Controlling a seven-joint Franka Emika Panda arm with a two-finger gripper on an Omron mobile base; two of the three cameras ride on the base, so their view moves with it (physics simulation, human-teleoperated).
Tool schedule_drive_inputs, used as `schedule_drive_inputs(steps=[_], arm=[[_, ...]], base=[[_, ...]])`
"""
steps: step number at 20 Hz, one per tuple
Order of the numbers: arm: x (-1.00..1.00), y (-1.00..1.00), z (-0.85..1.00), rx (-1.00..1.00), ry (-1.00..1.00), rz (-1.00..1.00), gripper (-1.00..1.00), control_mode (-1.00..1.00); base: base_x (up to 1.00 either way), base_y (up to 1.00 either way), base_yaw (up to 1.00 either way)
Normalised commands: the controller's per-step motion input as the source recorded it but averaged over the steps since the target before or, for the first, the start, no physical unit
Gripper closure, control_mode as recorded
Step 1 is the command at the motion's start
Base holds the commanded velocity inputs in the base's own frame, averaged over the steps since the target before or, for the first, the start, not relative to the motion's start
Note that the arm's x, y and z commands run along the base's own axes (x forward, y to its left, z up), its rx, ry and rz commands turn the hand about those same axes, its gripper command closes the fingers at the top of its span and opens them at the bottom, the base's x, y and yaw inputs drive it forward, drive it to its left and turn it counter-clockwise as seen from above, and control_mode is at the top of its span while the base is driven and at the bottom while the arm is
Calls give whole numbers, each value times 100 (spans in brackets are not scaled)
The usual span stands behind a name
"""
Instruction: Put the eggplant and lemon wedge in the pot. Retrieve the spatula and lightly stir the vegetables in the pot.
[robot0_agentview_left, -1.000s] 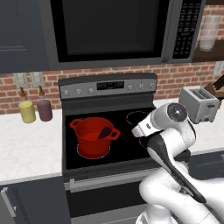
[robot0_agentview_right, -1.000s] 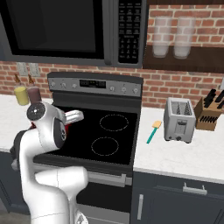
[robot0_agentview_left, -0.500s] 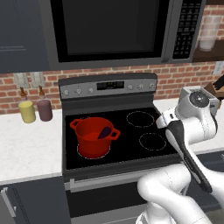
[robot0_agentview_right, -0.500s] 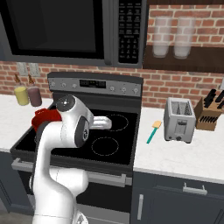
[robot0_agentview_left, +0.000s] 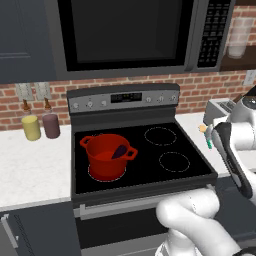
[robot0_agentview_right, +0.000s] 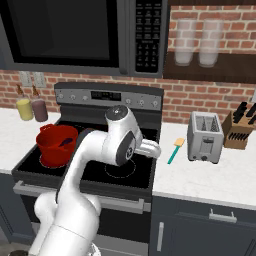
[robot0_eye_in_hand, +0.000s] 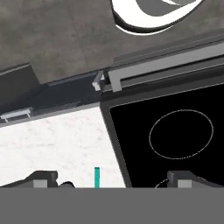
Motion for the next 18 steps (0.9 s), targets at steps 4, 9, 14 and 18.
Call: schedule_drive_inputs(steps=[4, 9, 14, 18], arm=[[48, -100, -26, 15, 26, -13, -100, -100], [79, -74, -39, 8, 22, -1, -100, -100], [73, -34, -50, 0, 9, 1, -100, -100], [60, -8, -57, 0, 3, 2, -100, -100]], base=[[0, 0, 0], [0, 0, 0], [0, 0, 0], [0, 0, 0]])
